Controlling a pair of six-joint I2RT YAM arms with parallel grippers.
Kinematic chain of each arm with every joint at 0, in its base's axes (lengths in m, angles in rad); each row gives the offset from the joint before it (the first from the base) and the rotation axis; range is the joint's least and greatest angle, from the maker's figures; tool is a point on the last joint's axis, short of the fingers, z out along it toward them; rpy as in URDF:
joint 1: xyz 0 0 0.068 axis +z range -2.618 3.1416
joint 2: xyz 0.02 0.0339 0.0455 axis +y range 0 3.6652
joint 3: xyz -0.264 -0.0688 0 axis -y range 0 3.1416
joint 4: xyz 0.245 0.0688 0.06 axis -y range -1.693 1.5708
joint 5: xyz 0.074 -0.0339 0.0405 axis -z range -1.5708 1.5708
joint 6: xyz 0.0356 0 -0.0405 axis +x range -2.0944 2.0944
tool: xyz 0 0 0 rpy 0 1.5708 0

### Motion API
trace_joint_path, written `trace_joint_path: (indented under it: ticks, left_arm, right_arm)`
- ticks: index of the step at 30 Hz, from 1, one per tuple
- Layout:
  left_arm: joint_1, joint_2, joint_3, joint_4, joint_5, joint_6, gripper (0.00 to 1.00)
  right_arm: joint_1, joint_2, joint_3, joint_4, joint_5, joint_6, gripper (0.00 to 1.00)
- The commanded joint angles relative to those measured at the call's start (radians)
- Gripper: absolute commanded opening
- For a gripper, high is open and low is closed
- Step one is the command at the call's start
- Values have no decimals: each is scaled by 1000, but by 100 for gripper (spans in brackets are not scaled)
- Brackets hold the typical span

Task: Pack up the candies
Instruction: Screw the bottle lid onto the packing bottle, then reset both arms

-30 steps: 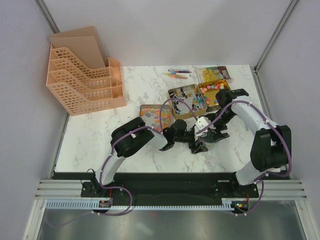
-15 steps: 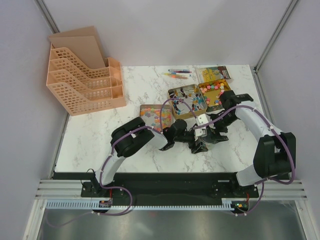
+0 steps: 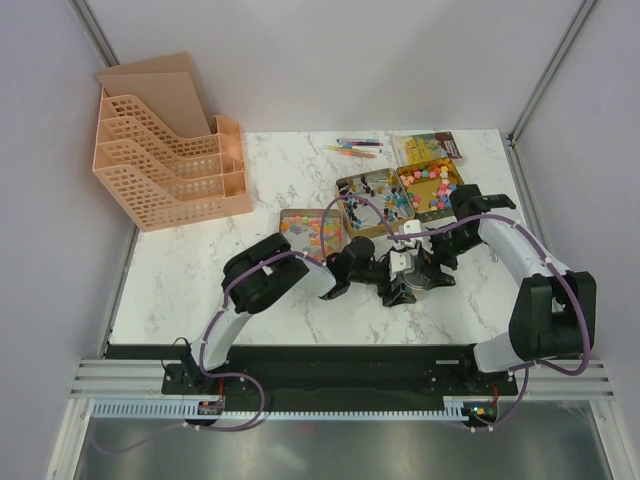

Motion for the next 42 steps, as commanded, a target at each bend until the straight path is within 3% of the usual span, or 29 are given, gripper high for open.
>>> trace_joint_path:
  ticks: [1, 5, 8, 9, 11, 12, 18, 21, 22, 23, 28, 30, 31, 42]
  left_arm:
    - [5, 105, -19, -274, -157, -13, 2]
    - [5, 105, -4, -306, -157, -7, 2]
    - [5, 105, 13, -348, -163, -4, 3]
    - [5, 103, 13, -354, -172, 2, 4]
    - [5, 101, 13, -366, -175, 10, 4]
    - [7, 98, 13, -374, -180, 13, 4]
    - [10, 83, -13, -382, -183, 49, 3]
    - [8, 78, -17, -392, -178, 69, 19]
    - [8, 75, -17, -406, -177, 79, 39]
    - [8, 72, -19, -411, -178, 88, 49]
    - [8, 45, -66, -412, -163, 126, 81]
    - [10, 14, -94, -406, -137, 155, 89]
    - [10, 3, -126, -397, -134, 163, 100]
    - [8, -101, -192, -486, -175, 113, 100]
  right_arm:
    - [12, 10, -77, -175, -51, 191, 47]
    - [12, 4, -83, -178, -39, 179, 48]
    - [10, 7, -73, -179, -11, 153, 56]
    - [10, 7, -61, -177, 0, 137, 66]
    - [6, 18, -47, -194, 21, 113, 75]
    - [1, 23, -34, -204, 46, 84, 98]
    - [-72, 17, 4, -280, 119, -24, 98]
    - [-89, 13, 21, -297, 133, -67, 98]
    - [-118, 12, 21, -298, 148, -85, 98]
    - [-119, 10, 18, -298, 159, -96, 98]
    - [-148, 32, -2, -287, 175, -133, 98]
    - [-163, 50, -5, -277, 173, -123, 98]
    - [-183, 70, -7, -249, 170, -116, 98]
    - [-289, 205, 114, -188, 144, -65, 98]
